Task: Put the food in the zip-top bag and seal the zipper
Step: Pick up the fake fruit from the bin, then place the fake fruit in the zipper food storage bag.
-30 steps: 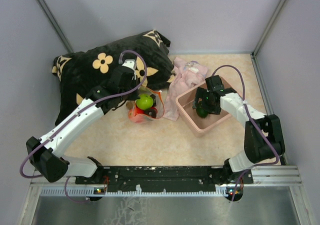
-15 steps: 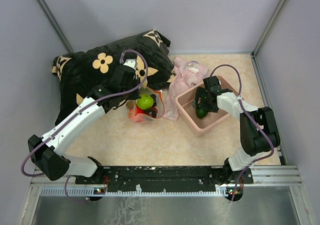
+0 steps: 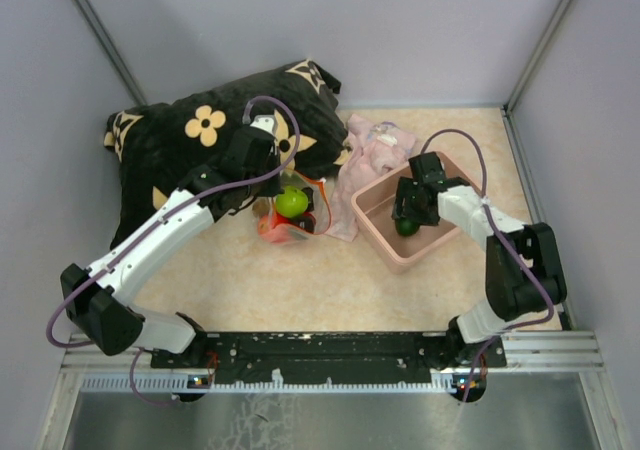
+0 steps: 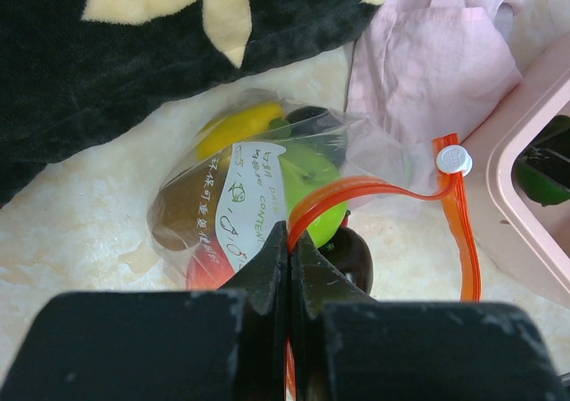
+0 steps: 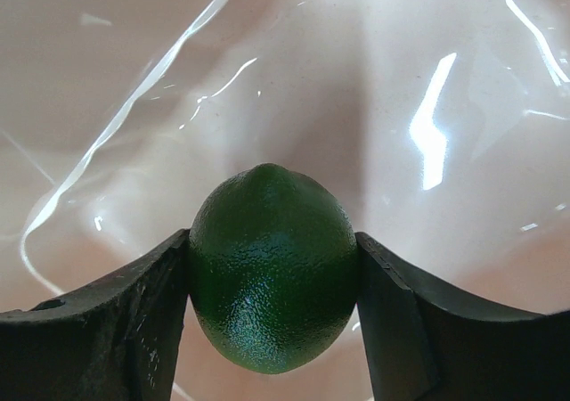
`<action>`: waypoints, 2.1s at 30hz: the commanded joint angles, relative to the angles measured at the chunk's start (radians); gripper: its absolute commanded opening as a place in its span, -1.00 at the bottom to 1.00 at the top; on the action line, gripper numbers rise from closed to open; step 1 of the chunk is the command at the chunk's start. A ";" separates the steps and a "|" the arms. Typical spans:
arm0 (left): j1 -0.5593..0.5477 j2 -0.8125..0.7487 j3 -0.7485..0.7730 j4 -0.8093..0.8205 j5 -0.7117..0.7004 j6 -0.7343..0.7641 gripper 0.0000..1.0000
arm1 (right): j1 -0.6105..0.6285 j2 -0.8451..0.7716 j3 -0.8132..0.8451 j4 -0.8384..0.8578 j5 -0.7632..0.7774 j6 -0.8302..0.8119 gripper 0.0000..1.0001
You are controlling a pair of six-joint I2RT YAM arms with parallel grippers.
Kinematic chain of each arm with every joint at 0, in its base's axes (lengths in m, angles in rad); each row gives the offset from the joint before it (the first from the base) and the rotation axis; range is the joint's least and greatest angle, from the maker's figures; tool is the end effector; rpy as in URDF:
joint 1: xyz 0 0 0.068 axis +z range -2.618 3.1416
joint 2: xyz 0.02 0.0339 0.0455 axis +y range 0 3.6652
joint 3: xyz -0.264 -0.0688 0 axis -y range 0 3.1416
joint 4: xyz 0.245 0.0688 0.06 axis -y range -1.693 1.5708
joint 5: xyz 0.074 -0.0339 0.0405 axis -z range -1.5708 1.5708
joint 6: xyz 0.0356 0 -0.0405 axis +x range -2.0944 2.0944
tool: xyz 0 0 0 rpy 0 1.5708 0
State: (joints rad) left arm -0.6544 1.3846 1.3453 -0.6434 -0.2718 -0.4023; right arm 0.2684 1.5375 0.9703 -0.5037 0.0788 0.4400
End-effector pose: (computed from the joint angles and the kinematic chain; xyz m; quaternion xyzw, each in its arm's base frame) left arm 0.2457 -0.1764 0.3549 0.0547 0.8949 -0.1089 0.4293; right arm 0.2925 0.0775 0.2002 0.0927 0.9638 0.0499 0.2451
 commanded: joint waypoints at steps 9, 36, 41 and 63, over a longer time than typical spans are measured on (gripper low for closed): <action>0.004 -0.028 0.032 0.024 0.023 0.014 -1.00 | 0.037 -0.250 0.149 -0.118 0.085 -0.044 -0.28; 0.004 -0.079 0.002 0.049 0.111 -0.011 -1.00 | 0.462 -0.315 0.234 0.317 -0.119 -0.128 -0.26; 0.004 -0.079 0.007 0.049 0.119 -0.022 -1.00 | 0.521 -0.302 0.146 0.498 -0.161 -0.135 -0.25; 0.004 -0.087 -0.028 0.067 0.157 -0.064 -1.00 | 0.574 -0.132 0.030 0.743 -0.285 -0.125 0.16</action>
State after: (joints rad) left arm -0.6544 1.3331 1.3304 -0.6239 -0.1154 -0.4534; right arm 0.8295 1.4010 0.9554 0.1944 -0.1661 0.3187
